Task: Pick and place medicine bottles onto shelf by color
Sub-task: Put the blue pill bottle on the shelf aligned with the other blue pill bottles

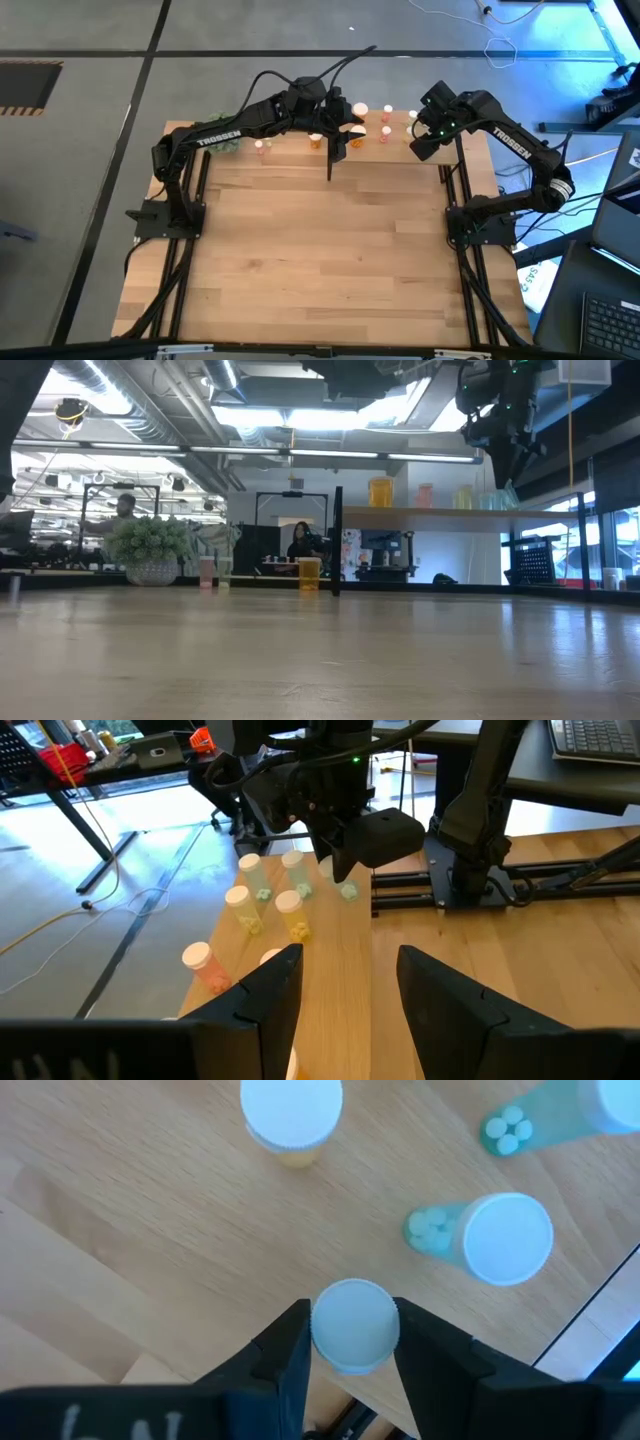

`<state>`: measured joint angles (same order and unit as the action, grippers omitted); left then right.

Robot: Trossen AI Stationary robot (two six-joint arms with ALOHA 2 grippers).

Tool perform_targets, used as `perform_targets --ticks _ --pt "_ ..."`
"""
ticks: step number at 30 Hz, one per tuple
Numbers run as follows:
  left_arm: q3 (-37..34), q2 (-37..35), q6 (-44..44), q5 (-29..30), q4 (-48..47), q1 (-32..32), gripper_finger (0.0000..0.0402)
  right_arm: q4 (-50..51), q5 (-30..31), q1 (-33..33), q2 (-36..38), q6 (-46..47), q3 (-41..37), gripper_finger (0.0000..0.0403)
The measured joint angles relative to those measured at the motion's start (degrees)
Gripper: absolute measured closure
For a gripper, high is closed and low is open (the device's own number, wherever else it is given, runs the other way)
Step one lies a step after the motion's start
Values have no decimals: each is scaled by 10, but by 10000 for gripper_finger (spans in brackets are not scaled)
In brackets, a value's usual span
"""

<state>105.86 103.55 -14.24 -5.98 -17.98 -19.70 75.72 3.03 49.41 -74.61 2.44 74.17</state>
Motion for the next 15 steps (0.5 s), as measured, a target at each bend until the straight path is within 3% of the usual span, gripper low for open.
perform_targets --ticks 15 --pt "0 0 0 0 0 0 243 -16 27 -17 22 3 -2 267"
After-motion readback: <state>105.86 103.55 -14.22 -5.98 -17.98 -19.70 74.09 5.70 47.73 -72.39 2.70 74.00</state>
